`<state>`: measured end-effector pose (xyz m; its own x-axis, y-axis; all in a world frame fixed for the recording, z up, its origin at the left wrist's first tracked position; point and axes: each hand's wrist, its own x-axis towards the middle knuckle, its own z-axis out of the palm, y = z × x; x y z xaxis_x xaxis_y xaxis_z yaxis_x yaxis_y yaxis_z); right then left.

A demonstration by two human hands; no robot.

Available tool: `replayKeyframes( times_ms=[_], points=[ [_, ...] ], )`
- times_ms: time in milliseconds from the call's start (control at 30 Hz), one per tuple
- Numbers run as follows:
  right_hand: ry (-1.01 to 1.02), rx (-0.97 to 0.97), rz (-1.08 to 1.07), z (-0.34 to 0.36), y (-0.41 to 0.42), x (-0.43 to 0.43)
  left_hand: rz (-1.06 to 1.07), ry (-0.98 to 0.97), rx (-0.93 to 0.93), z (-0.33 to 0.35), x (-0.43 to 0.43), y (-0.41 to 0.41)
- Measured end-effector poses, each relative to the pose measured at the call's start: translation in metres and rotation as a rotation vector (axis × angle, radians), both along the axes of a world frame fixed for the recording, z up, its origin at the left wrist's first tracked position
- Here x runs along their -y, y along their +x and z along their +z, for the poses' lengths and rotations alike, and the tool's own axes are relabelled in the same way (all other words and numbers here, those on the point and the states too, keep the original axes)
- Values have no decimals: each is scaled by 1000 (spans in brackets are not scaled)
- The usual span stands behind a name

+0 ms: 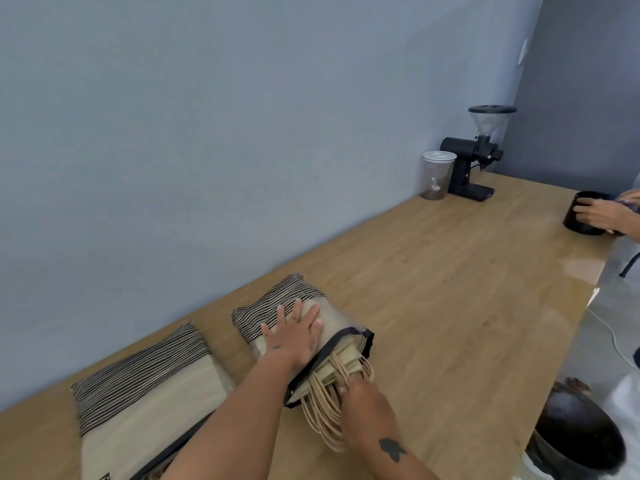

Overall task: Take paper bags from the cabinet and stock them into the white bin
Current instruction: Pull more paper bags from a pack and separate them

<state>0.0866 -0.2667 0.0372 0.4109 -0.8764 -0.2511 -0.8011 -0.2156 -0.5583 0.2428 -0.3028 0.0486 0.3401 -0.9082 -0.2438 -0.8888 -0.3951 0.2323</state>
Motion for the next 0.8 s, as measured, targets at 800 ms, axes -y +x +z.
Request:
replayKeyframes(
  times_ms=[800],
  points=[
    [-184,402,-12,7,-59,18,-72,-188,126,-4,-44,-19]
  ],
)
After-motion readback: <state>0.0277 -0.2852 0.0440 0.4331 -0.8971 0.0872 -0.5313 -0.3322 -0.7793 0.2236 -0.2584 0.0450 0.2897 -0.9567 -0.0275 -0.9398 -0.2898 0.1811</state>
